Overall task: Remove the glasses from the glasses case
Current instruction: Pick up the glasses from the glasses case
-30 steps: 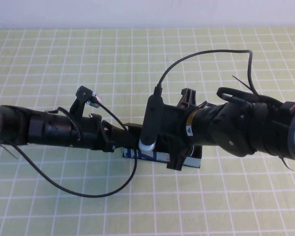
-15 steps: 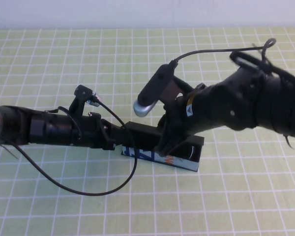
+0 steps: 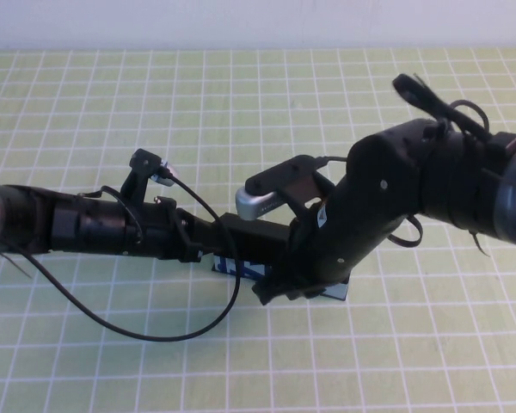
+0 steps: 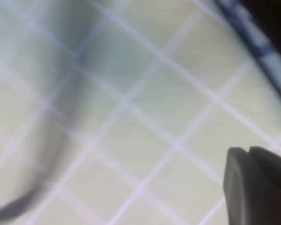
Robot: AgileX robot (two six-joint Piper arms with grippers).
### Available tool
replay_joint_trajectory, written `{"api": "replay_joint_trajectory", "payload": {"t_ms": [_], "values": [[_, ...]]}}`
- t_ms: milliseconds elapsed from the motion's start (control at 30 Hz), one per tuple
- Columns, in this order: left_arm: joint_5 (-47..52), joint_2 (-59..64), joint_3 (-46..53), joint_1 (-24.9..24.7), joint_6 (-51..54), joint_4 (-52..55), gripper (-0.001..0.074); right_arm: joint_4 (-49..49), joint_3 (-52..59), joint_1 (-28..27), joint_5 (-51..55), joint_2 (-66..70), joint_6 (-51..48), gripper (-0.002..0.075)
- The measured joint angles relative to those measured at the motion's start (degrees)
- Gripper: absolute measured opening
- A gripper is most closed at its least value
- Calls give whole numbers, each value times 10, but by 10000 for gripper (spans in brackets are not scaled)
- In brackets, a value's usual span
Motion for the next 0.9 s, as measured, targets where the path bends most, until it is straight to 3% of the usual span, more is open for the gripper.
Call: {"api": "replay_joint_trajectory", "payload": {"t_ms": [200,467,900], "values": [[2,0,0,0,-5,0,-4,-97,1,-4,-62,23,90,-16],[2,0,0,0,-6,1,-4,-99,-4,-56,-146,35,105,-16],[8,0,0,0,-8,11,-4,-86,-142,-106,-82,142,93,-16]]}}
